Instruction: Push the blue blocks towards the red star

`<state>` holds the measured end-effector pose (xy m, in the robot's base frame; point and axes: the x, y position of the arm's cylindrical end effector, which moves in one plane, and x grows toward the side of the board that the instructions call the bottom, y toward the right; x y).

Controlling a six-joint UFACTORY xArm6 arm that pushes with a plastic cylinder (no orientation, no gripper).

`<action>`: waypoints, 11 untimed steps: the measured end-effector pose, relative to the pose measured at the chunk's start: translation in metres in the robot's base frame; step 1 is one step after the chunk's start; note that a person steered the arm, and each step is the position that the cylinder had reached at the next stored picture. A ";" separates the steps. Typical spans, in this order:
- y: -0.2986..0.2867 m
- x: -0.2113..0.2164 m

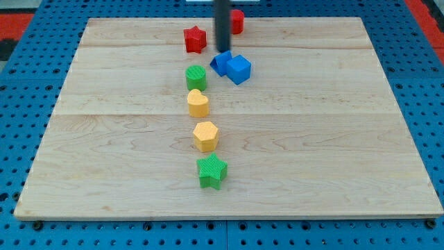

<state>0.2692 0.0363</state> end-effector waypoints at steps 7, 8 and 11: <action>-0.026 0.050; -0.023 0.047; -0.027 0.034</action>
